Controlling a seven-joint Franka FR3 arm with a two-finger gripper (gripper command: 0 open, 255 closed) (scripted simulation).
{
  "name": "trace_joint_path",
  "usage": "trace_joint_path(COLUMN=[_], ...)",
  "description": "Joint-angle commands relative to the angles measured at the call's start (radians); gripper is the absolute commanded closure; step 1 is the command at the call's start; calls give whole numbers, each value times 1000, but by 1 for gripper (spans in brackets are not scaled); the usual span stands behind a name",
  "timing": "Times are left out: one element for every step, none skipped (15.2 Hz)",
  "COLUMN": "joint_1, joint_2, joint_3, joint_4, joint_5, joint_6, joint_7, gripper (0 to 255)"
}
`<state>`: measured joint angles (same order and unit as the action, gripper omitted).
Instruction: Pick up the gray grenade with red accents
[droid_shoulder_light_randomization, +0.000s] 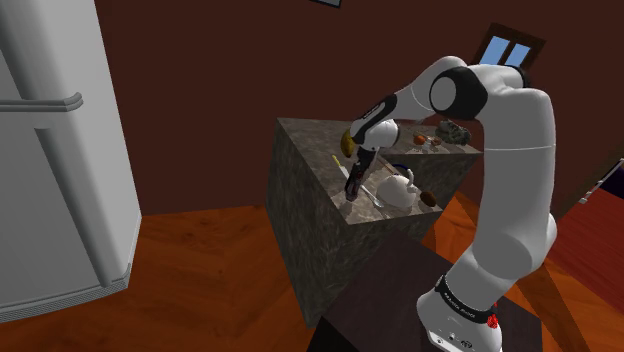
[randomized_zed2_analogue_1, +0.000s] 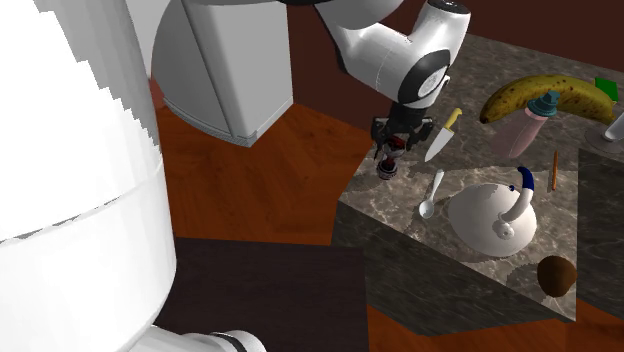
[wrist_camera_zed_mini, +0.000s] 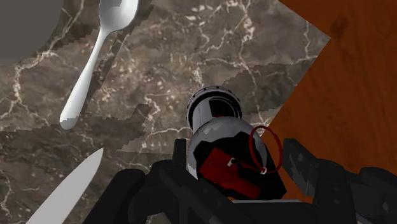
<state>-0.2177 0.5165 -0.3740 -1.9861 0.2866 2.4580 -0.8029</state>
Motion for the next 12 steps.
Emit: trace_joint_path(joint_1=[5,7,10,13,16,19,21,24,26,29,29,29], joint_2=[-19,-29,-39,-49,-59,-68,-78,-87,-96,-106,-107,-107], joint_3=[-9,-13,-16,-20,-24,-28,-31,-35,-38,-41,-42,-42], joint_4=[3,3,3,4,4,5,6,7,9,10,11,11], joint_5=[-11,-17,-22,-28,-33,-39,-44,-50,-56,-61,-62,-62], joint_6=[-21,-31,-40,-50,-60,-70,-80,-90,-100,-110,-111,-111], joint_7=[6,10,13,17,20,24,28,31,35,38,39,39], gripper=[255,255,255,255,255,255,255,255,255,255,255,255])
